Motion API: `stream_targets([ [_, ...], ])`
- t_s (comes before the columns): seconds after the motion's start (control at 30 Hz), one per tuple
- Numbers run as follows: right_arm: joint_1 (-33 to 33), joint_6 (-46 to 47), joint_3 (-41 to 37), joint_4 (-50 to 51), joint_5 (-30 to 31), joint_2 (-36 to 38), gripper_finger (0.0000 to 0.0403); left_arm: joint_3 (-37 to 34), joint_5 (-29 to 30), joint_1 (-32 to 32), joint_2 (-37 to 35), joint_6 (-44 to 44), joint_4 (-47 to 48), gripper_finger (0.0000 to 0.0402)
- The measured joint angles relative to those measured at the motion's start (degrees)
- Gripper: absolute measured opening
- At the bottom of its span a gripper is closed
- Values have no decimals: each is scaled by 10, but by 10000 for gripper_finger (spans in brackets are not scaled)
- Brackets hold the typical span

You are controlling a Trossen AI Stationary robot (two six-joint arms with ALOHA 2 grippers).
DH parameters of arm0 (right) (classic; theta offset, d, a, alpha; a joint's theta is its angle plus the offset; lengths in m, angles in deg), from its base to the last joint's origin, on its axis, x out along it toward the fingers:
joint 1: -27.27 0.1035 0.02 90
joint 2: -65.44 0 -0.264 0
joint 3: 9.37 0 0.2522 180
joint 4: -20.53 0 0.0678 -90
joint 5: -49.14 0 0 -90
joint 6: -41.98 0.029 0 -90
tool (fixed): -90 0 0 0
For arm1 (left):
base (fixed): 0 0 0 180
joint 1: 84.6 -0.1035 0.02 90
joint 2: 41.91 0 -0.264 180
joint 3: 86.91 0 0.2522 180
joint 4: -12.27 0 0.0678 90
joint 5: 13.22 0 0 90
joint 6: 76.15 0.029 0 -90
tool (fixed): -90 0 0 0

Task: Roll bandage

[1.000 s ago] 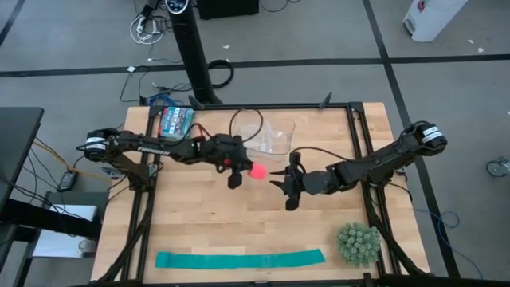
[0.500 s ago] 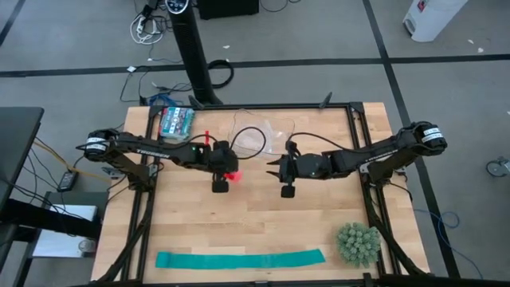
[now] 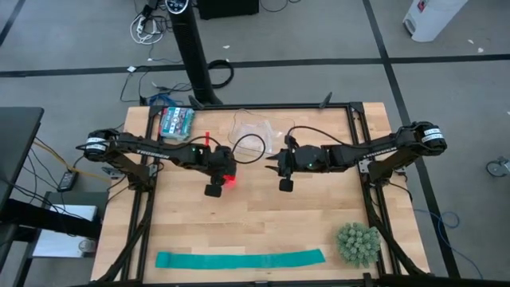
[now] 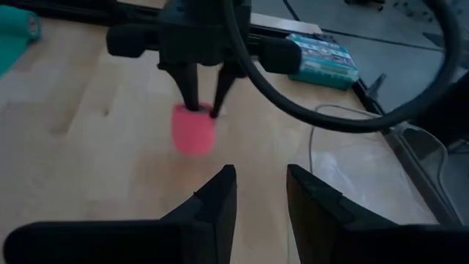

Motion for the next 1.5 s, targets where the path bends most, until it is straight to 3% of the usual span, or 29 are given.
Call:
stream_targets([
  [0.23, -4, 0, 0, -5, -8, 0, 113, 0, -4, 0, 2, -7, -7, 198],
  [0.6, -4, 1, 0, -8, -19, 0, 113, 21, -6, 0, 2, -15, -4, 208],
  [0.73, -3, 9, 0, -8, -23, 0, 113, 21, -48, 0, 2, -21, 12, 208],
  [0.87, -3, 9, 0, -8, -32, 0, 113, 22, -156, 0, 2, -34, 60, 208],
  [0.93, -3, 9, 0, -8, -34, 0, 113, 22, -182, 2, 5, -37, 86, 208],
  [1.03, -2, 10, 0, -11, -35, 0, 113, 22, -144, 2, 14, -56, 129, 208],
  [1.1, -2, 11, 0, -19, -35, 0, 113, 28, -154, 2, 21, -70, 141, 208],
  [1.2, -2, 7, 0, -34, -37, 0, 113, 23, -67, 1, 20, -34, 180, 208],
  [1.33, 0, 8, 0, -40, -38, 0, 113, 21, -71, -13, 24, -43, 170, 209],
  [1.43, 1, 9, 0, -39, -38, 0, 113, 25, -131, -16, 31, -56, 182, 209],
  [1.5, 3, 8, 0, -39, -39, 0, 113, 27, -116, -15, 29, -57, 204, 209],
])
